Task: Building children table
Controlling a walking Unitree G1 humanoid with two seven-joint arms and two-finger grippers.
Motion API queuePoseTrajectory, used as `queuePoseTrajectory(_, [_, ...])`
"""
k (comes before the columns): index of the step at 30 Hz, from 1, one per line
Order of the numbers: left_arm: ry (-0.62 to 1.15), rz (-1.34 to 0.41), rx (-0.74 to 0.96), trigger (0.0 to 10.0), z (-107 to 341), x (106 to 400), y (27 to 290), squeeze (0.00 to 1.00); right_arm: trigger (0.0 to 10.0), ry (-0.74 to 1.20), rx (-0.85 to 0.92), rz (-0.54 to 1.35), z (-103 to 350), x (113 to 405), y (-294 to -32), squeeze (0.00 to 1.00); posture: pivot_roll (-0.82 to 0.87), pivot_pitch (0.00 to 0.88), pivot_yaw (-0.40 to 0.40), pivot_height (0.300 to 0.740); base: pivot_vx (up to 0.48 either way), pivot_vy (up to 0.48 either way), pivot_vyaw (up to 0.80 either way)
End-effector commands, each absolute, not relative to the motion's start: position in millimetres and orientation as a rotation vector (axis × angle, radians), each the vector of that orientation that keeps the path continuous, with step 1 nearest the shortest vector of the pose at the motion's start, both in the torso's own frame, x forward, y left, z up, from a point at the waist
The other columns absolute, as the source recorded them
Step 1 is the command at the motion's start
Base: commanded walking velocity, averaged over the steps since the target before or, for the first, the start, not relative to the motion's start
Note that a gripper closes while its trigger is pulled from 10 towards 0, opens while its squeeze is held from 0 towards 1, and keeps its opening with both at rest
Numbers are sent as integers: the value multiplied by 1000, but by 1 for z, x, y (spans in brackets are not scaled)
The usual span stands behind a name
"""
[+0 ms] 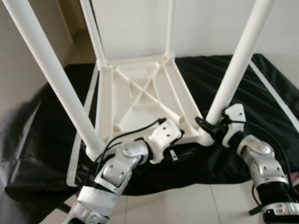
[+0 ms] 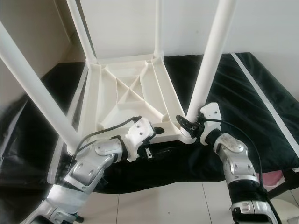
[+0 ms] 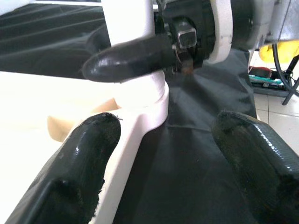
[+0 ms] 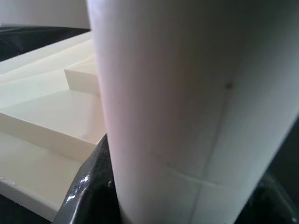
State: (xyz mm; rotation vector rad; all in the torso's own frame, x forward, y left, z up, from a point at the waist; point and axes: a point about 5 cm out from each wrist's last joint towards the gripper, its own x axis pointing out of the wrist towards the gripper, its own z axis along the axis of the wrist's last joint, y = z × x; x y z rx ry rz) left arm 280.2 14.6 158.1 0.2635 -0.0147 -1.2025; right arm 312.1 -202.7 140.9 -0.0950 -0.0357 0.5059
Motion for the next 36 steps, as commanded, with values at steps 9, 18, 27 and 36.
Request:
queuePoseTrajectory(9, [-22,-1196,258,10000,158,284,12,0,10000,69,-74,188,118,309,-208,0,-146,4,64,740,0,0,0])
queuePoseTrajectory(18, [-22,-1197,260,10000,156,285,11,0,10000,67,36,-44,113,302,-185,0,-152,6,70,740,0,0,0])
queuePoseTrajectory(27, [-18,-1196,258,10000,154,284,10,0,10000,95,153,-231,107,300,-154,0,-143,1,56,740,0,0,0])
queuePoseTrajectory(36, [-19,-1211,265,10000,153,283,8,0,10000,96,128,-228,110,299,-153,0,-147,0,51,740,0,0,0])
